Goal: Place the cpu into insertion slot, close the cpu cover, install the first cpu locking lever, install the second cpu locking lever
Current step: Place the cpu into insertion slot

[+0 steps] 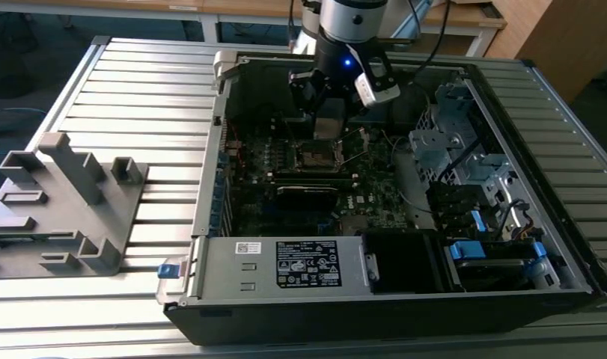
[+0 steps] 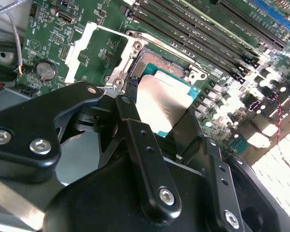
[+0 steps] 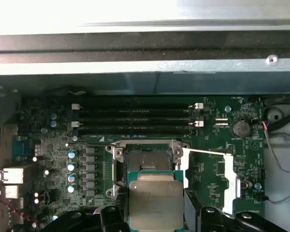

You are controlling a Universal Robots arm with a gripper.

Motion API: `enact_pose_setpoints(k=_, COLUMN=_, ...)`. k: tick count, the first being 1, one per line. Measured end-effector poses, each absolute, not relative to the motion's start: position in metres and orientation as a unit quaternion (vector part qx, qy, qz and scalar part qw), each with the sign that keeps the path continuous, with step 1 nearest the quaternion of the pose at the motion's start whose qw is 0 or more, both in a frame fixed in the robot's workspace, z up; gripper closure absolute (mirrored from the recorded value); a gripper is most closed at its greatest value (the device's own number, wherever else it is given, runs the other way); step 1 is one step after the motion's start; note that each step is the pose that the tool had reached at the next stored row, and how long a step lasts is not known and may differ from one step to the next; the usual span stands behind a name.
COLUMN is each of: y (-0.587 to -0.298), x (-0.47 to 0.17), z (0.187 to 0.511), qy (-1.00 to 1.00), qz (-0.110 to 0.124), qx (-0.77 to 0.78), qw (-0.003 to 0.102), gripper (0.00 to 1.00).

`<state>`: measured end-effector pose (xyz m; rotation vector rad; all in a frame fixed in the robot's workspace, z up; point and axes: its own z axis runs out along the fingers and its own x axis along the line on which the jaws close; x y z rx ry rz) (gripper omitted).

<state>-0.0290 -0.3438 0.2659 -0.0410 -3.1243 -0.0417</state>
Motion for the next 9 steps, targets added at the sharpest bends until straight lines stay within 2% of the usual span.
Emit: enact_pose_setpoints(k=9, y=-0.344, x=-0.030, z=0.250, qy=-1.000, qz=-0.014, qx=-0.012, qw=0.008, gripper=0.46)
